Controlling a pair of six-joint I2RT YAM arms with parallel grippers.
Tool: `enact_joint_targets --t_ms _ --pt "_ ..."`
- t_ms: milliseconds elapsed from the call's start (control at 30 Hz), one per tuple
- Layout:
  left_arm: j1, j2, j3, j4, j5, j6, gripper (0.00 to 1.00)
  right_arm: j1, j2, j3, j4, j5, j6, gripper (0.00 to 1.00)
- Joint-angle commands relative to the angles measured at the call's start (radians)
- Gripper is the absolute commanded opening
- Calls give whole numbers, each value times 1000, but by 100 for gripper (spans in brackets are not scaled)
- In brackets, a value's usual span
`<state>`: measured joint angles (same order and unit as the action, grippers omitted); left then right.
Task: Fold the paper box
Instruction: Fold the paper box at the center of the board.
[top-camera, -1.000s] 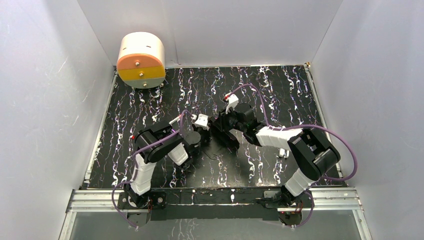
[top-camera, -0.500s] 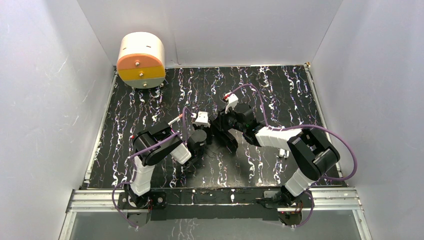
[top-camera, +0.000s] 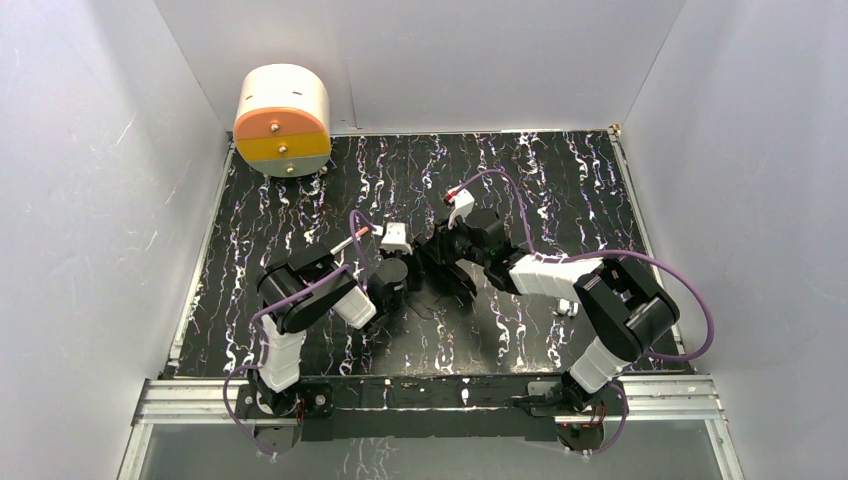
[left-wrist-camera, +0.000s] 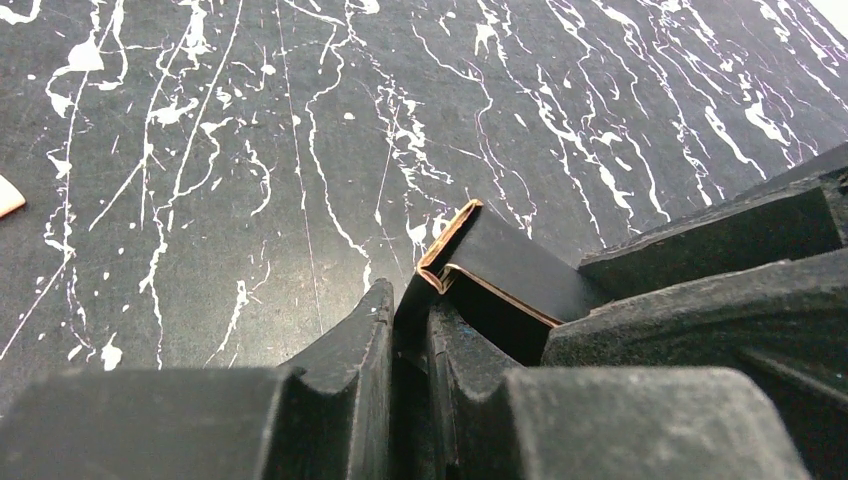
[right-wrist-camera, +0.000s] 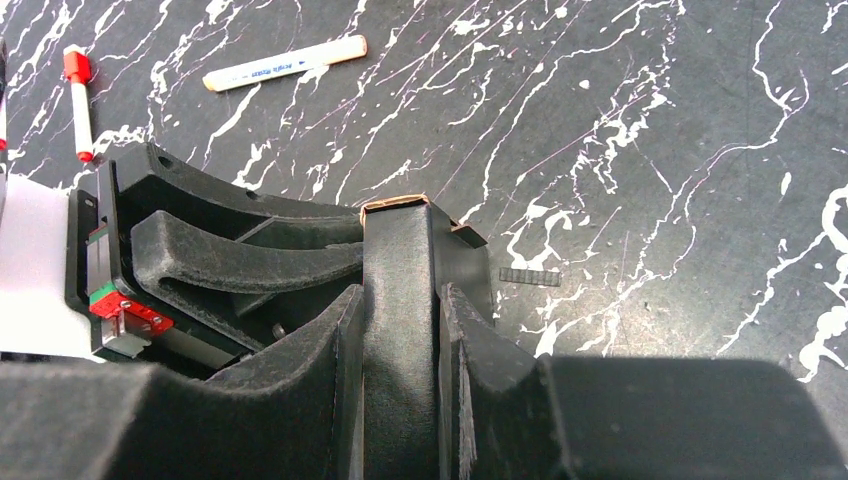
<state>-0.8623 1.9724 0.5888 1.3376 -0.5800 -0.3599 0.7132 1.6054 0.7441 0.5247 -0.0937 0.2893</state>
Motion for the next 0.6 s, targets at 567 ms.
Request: enact_joint_targets --t_ms 567 --pt "19 -266 -220 67 213 214 40 42 -110 -20 -147 39 -53 29"
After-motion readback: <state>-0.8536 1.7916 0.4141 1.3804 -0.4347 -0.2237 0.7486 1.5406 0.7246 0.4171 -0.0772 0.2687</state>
